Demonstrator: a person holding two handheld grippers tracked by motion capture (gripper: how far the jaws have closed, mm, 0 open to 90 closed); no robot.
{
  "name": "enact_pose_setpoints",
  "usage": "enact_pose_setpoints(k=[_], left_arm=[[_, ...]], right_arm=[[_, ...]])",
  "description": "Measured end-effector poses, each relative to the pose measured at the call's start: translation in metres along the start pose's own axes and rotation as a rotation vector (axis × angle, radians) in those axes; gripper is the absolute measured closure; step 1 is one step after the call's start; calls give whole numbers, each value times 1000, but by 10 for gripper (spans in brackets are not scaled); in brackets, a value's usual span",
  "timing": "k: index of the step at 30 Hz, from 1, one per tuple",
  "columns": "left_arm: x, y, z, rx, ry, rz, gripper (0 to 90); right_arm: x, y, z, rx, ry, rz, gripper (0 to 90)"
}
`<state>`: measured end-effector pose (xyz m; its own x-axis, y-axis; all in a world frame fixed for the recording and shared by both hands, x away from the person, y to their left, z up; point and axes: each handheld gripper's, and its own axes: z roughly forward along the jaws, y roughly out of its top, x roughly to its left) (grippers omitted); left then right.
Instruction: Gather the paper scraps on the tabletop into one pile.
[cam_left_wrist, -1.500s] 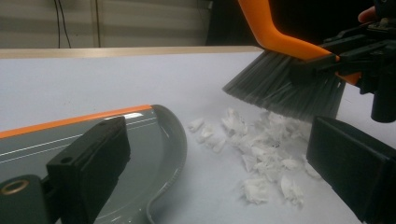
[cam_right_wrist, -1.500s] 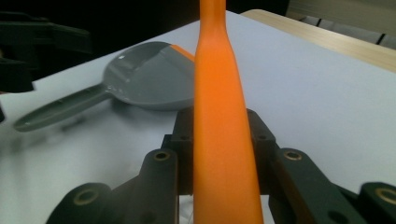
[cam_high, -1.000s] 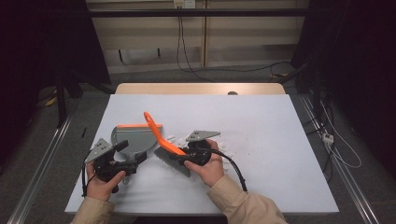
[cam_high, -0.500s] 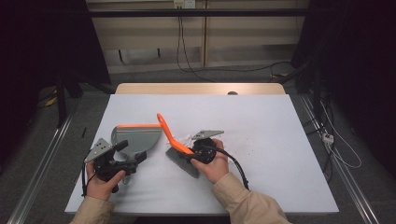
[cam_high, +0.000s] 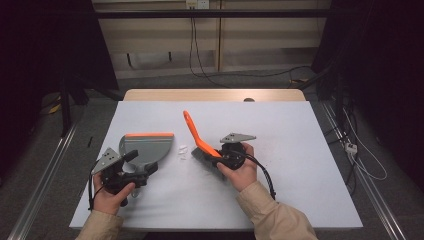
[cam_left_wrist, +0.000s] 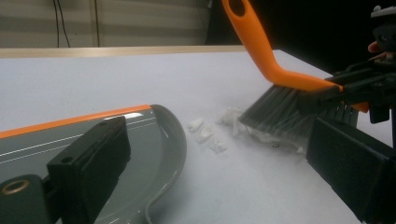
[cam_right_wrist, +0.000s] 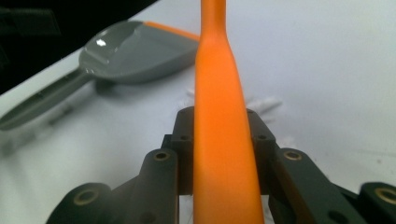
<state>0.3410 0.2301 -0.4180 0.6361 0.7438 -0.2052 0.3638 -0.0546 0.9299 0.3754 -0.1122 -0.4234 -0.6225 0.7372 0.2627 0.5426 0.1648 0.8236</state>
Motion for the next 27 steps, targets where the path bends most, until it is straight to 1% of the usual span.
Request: enact_pose_setpoints(k=[2, 4, 7, 9, 11, 12, 14, 16, 18, 21, 23, 27], left_arm=[[0, 0, 0, 0, 0, 0, 59], [0, 0, 0, 1, -1, 1, 60], [1, 0, 0, 1, -1, 1, 59], [1, 0, 0, 1, 2, 1, 60], [1, 0, 0, 3, 1, 3, 60], [1, 0, 0, 7, 0, 7, 60], [1, -1, 0, 8, 0, 8, 59], [1, -1, -1, 7, 0, 8, 60], [2, -1, -1, 6, 0, 4, 60], [2, -1, -1, 2, 3, 0, 59], [1, -1, -1, 3, 1, 2, 59], [0, 0, 0, 1, 0, 5, 60]], right_arm=[[3, 5, 3, -26, -6, -2, 716], [7, 10, 9, -38, -7, 3, 716], [13, 14, 22, -41, -12, -1, 716], [17, 15, 33, -32, -12, 3, 716], [20, 15, 42, -33, -2, 23, 716], [21, 15, 47, -27, -4, 24, 716], [22, 13, 55, -7, -29, 21, 716], [20, 9, 62, 16, -6, 49, 716], [20, 8, 61, 21, -42, 22, 716], [17, 8, 55, 43, -59, 15, 716], [12, 6, 49, 53, -70, 22, 716], [0, 2, 34, 45, -98, 44, 716]])
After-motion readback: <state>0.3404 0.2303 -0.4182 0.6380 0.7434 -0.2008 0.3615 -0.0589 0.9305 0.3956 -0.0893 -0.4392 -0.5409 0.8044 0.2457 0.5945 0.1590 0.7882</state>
